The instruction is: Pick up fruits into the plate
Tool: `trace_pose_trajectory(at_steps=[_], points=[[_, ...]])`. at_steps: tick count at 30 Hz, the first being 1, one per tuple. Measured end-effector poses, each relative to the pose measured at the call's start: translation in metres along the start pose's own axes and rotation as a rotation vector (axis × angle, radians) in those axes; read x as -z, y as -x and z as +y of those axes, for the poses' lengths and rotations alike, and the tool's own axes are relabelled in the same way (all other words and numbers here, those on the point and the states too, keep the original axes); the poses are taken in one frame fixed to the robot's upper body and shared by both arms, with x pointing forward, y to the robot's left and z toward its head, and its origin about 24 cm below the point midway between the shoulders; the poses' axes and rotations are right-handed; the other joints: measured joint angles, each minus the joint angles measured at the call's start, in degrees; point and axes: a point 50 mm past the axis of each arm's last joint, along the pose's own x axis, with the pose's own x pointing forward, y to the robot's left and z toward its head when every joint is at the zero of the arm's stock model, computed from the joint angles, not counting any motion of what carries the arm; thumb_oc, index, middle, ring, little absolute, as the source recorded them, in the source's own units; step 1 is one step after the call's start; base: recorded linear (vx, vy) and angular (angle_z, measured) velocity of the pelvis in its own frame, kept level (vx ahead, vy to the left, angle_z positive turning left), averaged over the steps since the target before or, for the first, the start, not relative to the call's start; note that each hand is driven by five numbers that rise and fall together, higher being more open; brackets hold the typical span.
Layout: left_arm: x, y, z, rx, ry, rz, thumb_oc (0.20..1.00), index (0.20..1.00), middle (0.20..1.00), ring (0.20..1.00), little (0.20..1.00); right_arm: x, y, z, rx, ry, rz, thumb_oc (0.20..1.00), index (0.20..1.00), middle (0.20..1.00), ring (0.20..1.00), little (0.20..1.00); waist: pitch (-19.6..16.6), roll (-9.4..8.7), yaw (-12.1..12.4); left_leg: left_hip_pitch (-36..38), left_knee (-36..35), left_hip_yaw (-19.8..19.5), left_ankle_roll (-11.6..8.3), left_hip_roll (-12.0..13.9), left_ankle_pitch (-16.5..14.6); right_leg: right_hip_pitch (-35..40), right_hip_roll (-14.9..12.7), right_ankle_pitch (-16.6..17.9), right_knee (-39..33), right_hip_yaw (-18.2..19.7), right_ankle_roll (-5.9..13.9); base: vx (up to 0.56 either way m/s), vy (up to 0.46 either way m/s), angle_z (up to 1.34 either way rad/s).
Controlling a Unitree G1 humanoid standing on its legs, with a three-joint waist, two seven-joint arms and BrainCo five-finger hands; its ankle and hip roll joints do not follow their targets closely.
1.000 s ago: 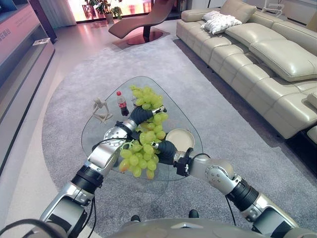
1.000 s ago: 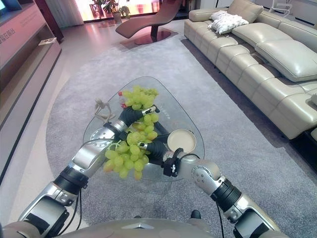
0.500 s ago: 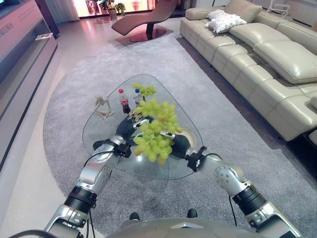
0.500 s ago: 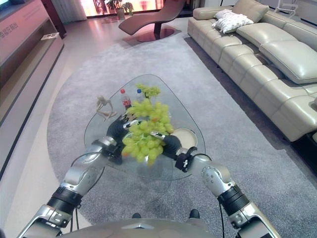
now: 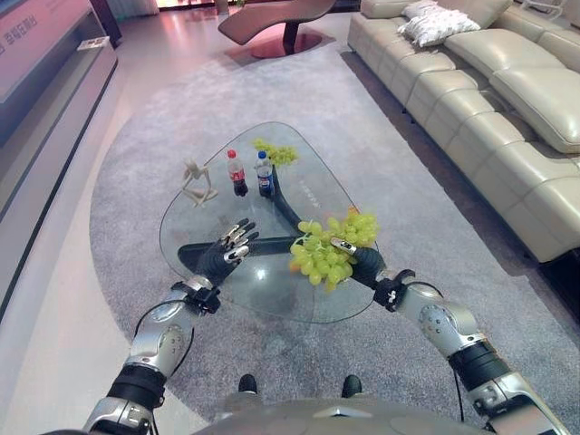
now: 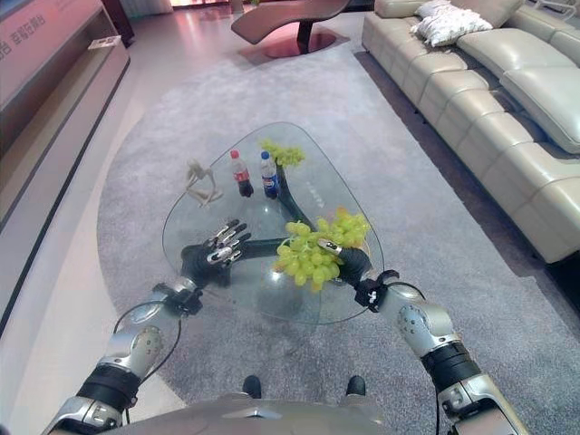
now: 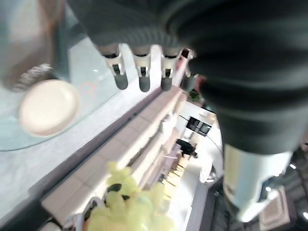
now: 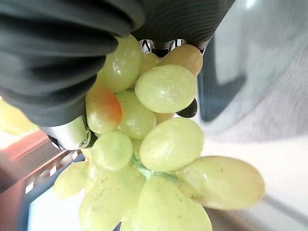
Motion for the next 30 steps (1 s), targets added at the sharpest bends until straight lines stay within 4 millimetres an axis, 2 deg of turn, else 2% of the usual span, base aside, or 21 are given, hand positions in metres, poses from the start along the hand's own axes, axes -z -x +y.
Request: trace_pose_trajectory(at_steps=[3, 5, 8, 11, 12, 17, 20, 23, 25, 26, 30], points=[[0.022, 0.007, 0.017, -0.115, 0.032, 0.087, 1.0, 1.0, 1.0, 1.0, 1.0, 0.006, 0.002, -0.026, 0.128, 0.071, 0.07, 0.2, 0.2, 0.2, 0.2, 0.2, 0.69, 0.03, 0.53, -0.17, 0.01, -0.59, -0.02, -0.03, -0.03, -0.01, 0.02, -0.06, 0.0, -0.14, 0.0, -0.1, -0.011, 0.03], [0.038, 0.012, 0.028, -0.208, 0.044, 0.152, 1.0, 1.0, 1.0, 1.0, 1.0, 0.0, 0.002, -0.042, 0.222, 0.127, 0.101, 0.2, 0.2, 0.2, 0.2, 0.2, 1.64, 0.0, 0.79, -1.6, 0.06, -1.11, -0.13, -0.05, 0.21, -1.16, -0.02, -0.06, 0.01, -0.36, -0.05, -0.24, -0.046, 0.12], [0.054, 0.019, 0.044, -0.359, 0.042, 0.258, 1.0, 1.0, 1.0, 1.0, 1.0, -0.028, 0.001, -0.064, 0.356, 0.192, 0.092, 0.2, 0.2, 0.2, 0.2, 0.2, 3.87, -0.05, 1.16, -6.17, 0.31, -2.4, -0.12, -0.02, 1.93, -5.02, 0.35, 0.79, 0.01, -1.5, -0.41, -0.22, -0.072, 0.18], [0.067, 0.026, 0.059, -0.499, -0.005, 0.371, 1.0, 1.0, 1.0, 1.0, 1.0, -0.067, 0.001, -0.081, 0.464, 0.249, 0.043, 0.2, 0.2, 0.2, 0.2, 0.2, 9.01, 0.15, 2.95, -8.63, 0.35, -3.14, -0.53, 0.36, 3.32, -7.03, 1.08, 1.72, 0.29, -1.83, -1.36, -0.12, -0.061, 0.08], [0.077, 0.036, 0.064, -0.55, -0.017, 0.429, 1.0, 1.0, 1.0, 1.0, 1.0, -0.075, 0.0, -0.084, 0.488, 0.267, 0.036, 0.2, 0.2, 0.2, 0.2, 0.2, 10.29, 0.32, 3.37, -8.92, 0.38, -3.27, -0.56, 0.37, 3.34, -7.18, 1.13, 1.71, 0.29, -2.06, -1.35, -0.08, -0.032, 0.08], [0.097, 0.063, 0.079, -0.672, -0.105, 0.599, 1.0, 1.0, 1.0, 1.0, 1.0, -0.096, 0.004, -0.096, 0.583, 0.348, 0.039, 0.2, 0.2, 0.2, 0.2, 0.2, 14.3, 0.62, 4.37, -11.41, 0.44, -4.06, -0.49, 0.06, 3.57, -9.03, 0.85, 1.78, 0.32, -2.97, -1.44, -0.05, -0.006, 0.1], [0.098, 0.069, 0.087, -0.746, -0.19, 0.663, 1.0, 1.0, 1.0, 1.0, 1.0, -0.111, 0.006, -0.102, 0.641, 0.407, 0.042, 0.2, 0.2, 0.2, 0.2, 0.2, 18.17, 0.98, 5.55, -12.07, 0.53, -4.34, -0.54, 0.0, 3.53, -9.54, 0.84, 1.78, 0.33, -3.12, -1.45, -0.01, -0.01, 0.03], [0.089, 0.064, 0.092, -0.781, -0.271, 0.652, 1.0, 1.0, 1.0, 1.0, 1.0, -0.128, 0.006, -0.101, 0.678, 0.474, 0.024, 0.2, 0.2, 0.2, 0.2, 0.2, 20.0, 1.24, 5.92, -13.79, 1.03, -4.67, -0.54, -0.04, 3.54, -10.9, 0.86, 1.85, 0.35, -3.33, -1.54, -0.01, -0.015, 0.03], [0.077, 0.051, 0.093, -0.785, -0.321, 0.595, 1.0, 1.0, 1.0, 1.0, 1.0, -0.148, 0.012, -0.101, 0.721, 0.551, -0.013, 0.2, 0.2, 0.2, 0.2, 0.2, 22.17, 1.75, 6.24, -14.18, 1.13, -4.94, -0.55, -0.08, 3.54, -11.01, 0.85, 1.85, 0.36, -3.69, -1.54, -0.06, -0.038, 0.06], [0.075, 0.049, 0.093, -0.784, -0.329, 0.583, 1.0, 1.0, 1.0, 1.0, 1.0, -0.151, 0.013, -0.101, 0.729, 0.567, -0.019, 0.2, 0.2, 0.2, 0.2, 0.2, 22.36, 1.79, 6.26, -14.42, 1.14, -5.05, -0.55, -0.08, 3.54, -11.16, 0.85, 1.85, 0.36, -3.82, -1.54, -0.04, -0.041, 0.11], [0.056, 0.029, 0.089, -0.777, -0.397, 0.474, 1.0, 1.0, 1.0, 1.0, 1.0, -0.186, 0.027, -0.102, 0.861, 0.716, -0.073, 0.2, 0.2, 0.2, 0.2, 0.2, 22.53, 1.85, 6.93, -20.13, 3.24, -6.19, -0.75, -0.08, 3.39, -15.72, 0.78, 1.86, 1.44, -4.78, -1.58, -0.01, -0.022, 0.09]])
